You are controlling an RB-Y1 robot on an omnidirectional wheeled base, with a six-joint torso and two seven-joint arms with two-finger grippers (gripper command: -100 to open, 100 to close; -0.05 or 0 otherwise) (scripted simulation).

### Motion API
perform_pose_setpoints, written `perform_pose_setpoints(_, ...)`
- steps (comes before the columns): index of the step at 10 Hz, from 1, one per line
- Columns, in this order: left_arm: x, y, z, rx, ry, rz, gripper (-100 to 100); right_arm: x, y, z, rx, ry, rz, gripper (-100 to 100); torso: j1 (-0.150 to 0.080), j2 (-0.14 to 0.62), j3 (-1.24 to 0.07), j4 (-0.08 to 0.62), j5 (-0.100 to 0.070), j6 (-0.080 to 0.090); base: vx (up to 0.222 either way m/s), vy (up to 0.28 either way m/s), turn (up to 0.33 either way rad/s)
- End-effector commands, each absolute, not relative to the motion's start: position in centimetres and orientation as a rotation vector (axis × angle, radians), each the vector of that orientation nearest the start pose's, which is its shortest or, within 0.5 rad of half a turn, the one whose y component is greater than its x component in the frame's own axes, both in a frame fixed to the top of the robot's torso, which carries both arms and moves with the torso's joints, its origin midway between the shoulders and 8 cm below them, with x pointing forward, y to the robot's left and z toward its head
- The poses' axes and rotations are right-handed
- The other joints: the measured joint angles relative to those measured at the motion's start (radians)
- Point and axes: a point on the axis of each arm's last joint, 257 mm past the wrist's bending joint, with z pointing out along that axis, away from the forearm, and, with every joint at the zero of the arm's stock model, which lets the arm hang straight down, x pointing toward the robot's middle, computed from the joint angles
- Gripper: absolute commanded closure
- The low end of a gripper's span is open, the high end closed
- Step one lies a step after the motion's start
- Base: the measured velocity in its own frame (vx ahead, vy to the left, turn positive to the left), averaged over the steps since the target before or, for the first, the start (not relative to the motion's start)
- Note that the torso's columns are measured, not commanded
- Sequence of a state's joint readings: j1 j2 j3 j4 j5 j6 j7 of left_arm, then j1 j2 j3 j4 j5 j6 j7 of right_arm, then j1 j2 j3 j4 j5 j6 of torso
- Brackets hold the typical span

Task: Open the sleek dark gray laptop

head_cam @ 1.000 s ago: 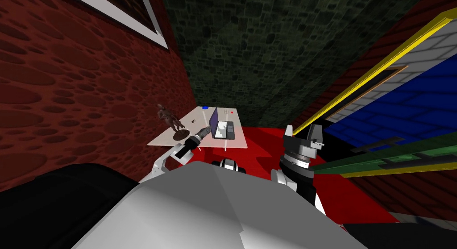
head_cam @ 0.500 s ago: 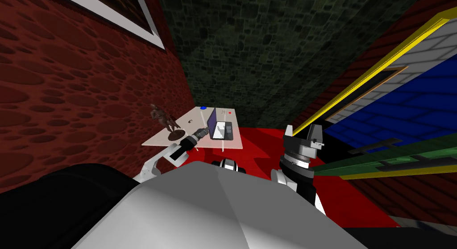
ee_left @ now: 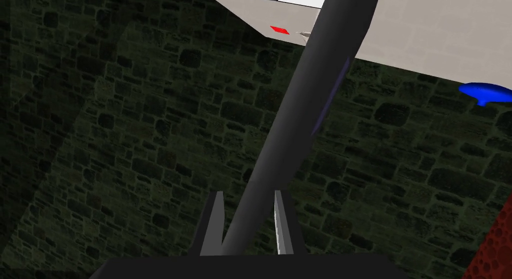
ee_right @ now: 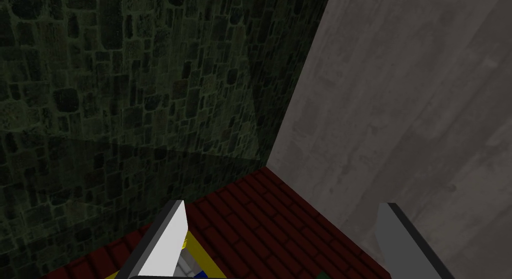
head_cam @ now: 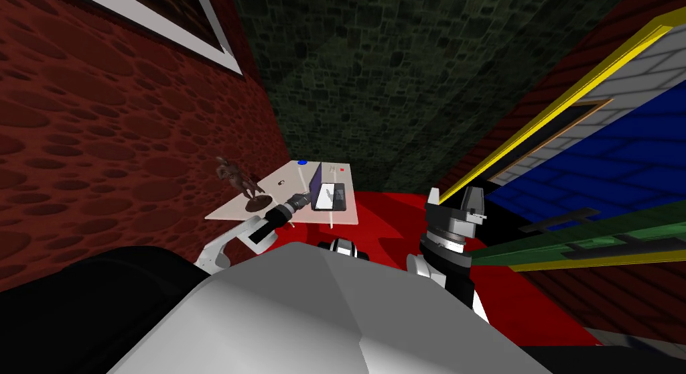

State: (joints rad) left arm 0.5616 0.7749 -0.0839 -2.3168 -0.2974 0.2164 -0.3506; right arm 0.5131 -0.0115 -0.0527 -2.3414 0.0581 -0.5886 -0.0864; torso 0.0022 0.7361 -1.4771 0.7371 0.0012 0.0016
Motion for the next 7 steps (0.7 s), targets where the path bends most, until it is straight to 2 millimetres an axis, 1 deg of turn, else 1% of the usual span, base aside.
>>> perform_pose_setpoints(1, 38.4, 29.8, -17.6, 0.003, 1.762, -0.230, 100, 31.3, -28.0, 6.3, 0.520, 0.546, 1.323, 0, -0.001, -0.002, 0.000, -0.002, 0.002, 0.001, 0.044, -0.137, -0.026)
perform_pose_setpoints(2, 38.1, 30.8, -18.6, 0.056, 1.788, -0.157, 100, 31.3, -28.0, 6.3, 0.520, 0.546, 1.323, 0, -0.003, -0.005, -0.002, -0.006, 0.003, 0.001, 0.039, -0.181, -0.029)
perform_pose_setpoints(4, 37.7, 31.9, -19.5, 0.110, 1.812, -0.084, 100, 31.3, -28.0, 6.3, 0.520, 0.546, 1.323, 0, -0.003, -0.010, -0.004, -0.010, 0.005, 0.004, 0.034, -0.163, -0.015)
perform_pose_setpoints(5, 37.4, 32.9, -20.3, 0.167, 1.833, -0.012, 100, 31.3, -28.0, 6.3, 0.520, 0.546, 1.323, 0, -0.002, -0.008, -0.003, -0.010, 0.006, 0.003, 0.057, -0.182, -0.049)
perform_pose_setpoints(6, 37.2, 33.5, -20.7, 0.195, 1.843, 0.024, 100, 31.3, -28.0, 6.3, 0.520, 0.546, 1.323, 0, 0.000, -0.011, -0.004, -0.010, 0.006, 0.002, 0.051, -0.191, -0.031)
perform_pose_setpoints(7, 37.9, 33.1, -19.2, 0.180, 1.815, -0.001, 100, 31.3, -28.0, 6.3, 0.520, 0.546, 1.323, 0, 0.002, -0.010, -0.004, -0.008, 0.006, 0.001, 0.011, -0.088, 0.002)
